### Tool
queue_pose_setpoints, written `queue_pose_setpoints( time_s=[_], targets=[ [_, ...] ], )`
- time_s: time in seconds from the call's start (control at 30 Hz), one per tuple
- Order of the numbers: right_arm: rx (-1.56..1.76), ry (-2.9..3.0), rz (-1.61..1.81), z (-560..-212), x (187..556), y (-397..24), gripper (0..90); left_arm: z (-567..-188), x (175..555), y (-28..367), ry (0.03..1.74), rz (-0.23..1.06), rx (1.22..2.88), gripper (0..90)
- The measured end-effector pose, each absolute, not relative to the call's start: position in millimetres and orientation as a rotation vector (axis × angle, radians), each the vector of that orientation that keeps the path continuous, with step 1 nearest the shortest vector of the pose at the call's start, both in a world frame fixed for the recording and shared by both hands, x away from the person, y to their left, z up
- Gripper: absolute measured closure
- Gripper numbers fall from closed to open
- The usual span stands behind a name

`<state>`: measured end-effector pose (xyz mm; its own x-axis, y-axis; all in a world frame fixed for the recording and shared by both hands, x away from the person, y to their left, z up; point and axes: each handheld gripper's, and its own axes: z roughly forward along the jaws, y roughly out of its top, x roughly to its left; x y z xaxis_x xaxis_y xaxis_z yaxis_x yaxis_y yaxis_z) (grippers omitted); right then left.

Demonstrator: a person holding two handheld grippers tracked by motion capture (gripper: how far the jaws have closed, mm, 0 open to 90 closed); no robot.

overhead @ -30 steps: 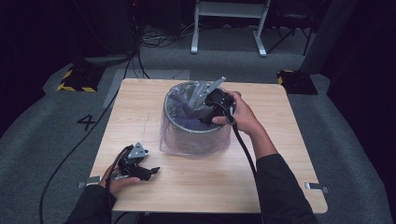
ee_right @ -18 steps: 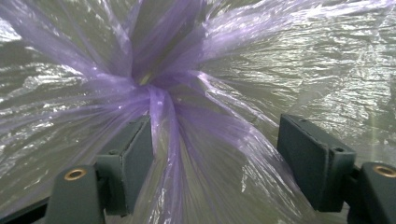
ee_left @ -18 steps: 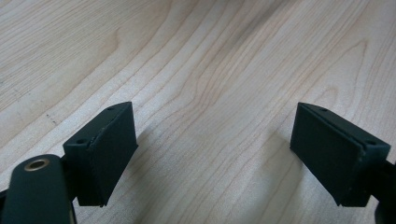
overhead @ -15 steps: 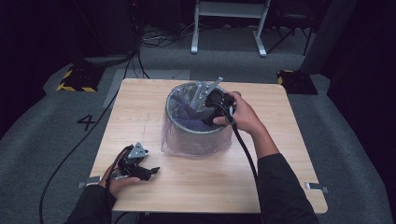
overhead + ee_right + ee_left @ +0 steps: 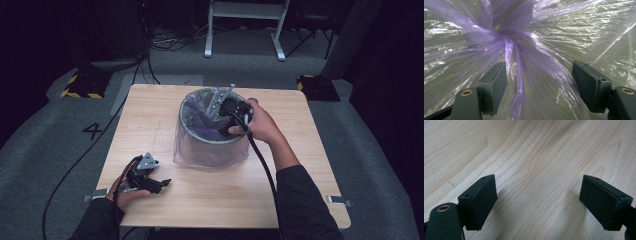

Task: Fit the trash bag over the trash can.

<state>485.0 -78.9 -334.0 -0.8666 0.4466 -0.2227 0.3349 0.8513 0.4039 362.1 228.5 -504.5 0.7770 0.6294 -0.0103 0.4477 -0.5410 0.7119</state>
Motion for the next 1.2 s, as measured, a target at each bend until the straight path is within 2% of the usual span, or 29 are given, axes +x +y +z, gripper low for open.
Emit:
queue_pose_setpoints(
  time_s=[0.47, 1.2],
  targets=[
    [0.606, 2.688, 0.533, -331.6, 482.7, -80.0, 21.7, -504.5, 362.1, 228.4, 0.797, 0.319, 2.234, 14.0],
    [0.701, 2.492, 0.954, -317.3, 474.3, -104.2, 20.4, -504.5, 362.2, 228.4, 0.797, 0.319, 2.234, 14.0]
  ],
)
